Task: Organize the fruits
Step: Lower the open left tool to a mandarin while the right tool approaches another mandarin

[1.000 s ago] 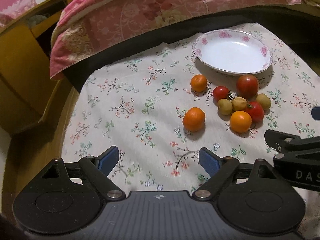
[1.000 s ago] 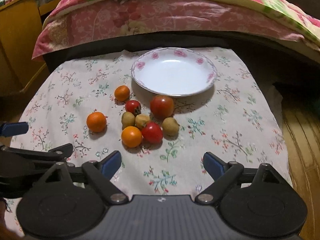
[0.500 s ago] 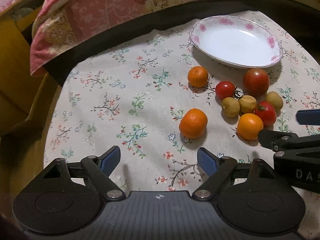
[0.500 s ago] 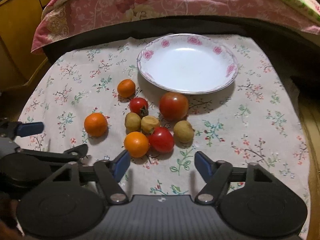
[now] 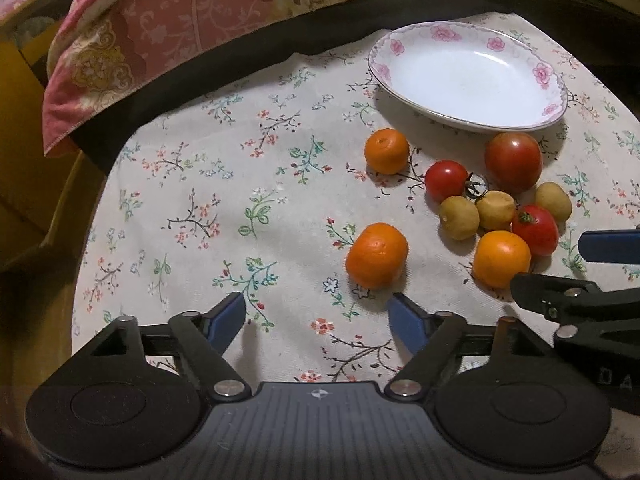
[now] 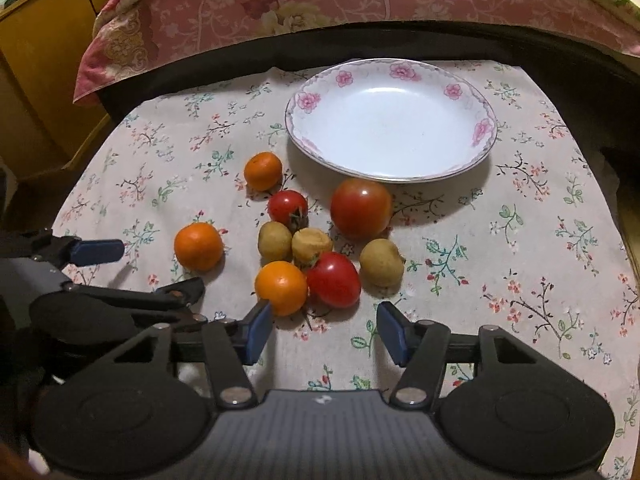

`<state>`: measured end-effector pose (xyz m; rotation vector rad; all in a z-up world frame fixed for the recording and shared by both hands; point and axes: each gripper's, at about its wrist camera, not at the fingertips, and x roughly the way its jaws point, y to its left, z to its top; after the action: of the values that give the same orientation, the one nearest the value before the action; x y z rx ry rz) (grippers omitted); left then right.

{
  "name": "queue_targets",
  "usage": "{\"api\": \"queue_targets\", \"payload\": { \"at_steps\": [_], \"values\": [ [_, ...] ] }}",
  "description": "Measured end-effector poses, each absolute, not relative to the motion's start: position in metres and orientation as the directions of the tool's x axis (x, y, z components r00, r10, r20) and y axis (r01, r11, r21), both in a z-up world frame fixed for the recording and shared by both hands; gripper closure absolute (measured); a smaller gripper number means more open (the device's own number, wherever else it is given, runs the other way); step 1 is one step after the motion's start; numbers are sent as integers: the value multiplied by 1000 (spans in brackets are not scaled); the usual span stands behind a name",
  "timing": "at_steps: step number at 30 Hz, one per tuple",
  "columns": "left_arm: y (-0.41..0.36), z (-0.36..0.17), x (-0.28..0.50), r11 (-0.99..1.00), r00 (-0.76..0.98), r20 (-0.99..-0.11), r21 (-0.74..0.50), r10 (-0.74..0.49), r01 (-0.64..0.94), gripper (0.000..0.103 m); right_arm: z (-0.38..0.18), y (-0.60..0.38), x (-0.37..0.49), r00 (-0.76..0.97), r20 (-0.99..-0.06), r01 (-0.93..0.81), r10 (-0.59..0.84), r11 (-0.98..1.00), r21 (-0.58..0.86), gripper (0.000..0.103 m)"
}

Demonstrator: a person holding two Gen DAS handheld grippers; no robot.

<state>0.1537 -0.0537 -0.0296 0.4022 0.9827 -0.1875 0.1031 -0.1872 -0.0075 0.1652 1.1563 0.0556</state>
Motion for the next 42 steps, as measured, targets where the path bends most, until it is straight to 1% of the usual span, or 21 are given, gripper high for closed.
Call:
{"api": "queue_targets", "payload": {
  "at_steps": [3, 8, 10, 11, 12, 13, 14, 15, 17, 19, 21, 24, 28, 30, 34, 36, 42],
  "values": [
    [-49, -31, 152, 910, 567, -824, 244, 13, 335, 14, -9, -185, 105, 399, -907, 19, 138, 987, 158, 44],
    [-33, -33, 146, 943, 541, -841, 164, -19, 288, 13, -15, -177, 100, 400, -905, -26, 147, 988, 149, 44],
    [-28, -34, 145, 955, 544, -838, 140, -25, 261, 10, -15, -173, 97, 413, -900, -39, 139, 990, 135, 44],
    [-26, -36, 145, 959, 546, -837, 138, -21, 249, 5, -13, -170, 96, 423, -896, -47, 135, 991, 127, 44],
    [-24, -37, 146, 963, 547, -837, 134, -17, 234, 4, -11, -168, 95, 434, -889, -57, 144, 990, 132, 45],
    [-23, -37, 147, 969, 540, -842, 119, -17, 217, 4, -8, -167, 95, 446, -881, -63, 156, 988, 142, 48],
    [-22, -37, 148, 972, 532, -847, 110, -18, 208, 5, -8, -166, 95, 456, -874, -68, 165, 986, 151, 50],
    [-22, -36, 149, 971, 529, -848, 106, -24, 214, 8, -7, -167, 96, 460, -871, -70, 172, 985, 157, 53],
    [-22, -34, 149, 965, 535, -844, 108, -38, 238, 13, -10, -168, 99, 448, -876, -70, 180, 984, 167, 54],
    [-20, -34, 150, 966, 538, -842, 103, -41, 235, 16, -12, -167, 103, 451, -868, -89, 208, 978, 188, 58],
    [-20, -33, 151, 963, 544, -838, 109, -44, 246, 20, -16, -164, 108, 451, -874, -88, 180, 984, 157, 59],
    [-20, -30, 153, 956, 552, -832, 122, -49, 268, 30, -20, -162, 113, 445, -880, -92, 166, 986, 139, 67],
    [-21, -28, 156, 953, 548, -834, 112, -64, 283, 37, -21, -167, 114, 453, -872, -83, 185, 983, 166, 68],
    [-22, -29, 157, 953, 537, -840, 94, -79, 287, 44, -20, -169, 114, 452, -870, -79, 198, 980, 182, 68],
    [-26, -28, 156, 948, 542, -836, 101, -83, 302, 46, -10, -169, 109, 467, -854, -97, 228, 974, 207, 68],
    [-29, -28, 157, 947, 541, -836, 99, -88, 307, 51, -5, -168, 106, 474, -849, -102, 236, 972, 213, 68],
    [-35, -26, 158, 941, 548, -831, 107, -92, 320, 52, -3, -172, 101, 467, -848, -98, 250, 968, 231, 68]
  ]
}}
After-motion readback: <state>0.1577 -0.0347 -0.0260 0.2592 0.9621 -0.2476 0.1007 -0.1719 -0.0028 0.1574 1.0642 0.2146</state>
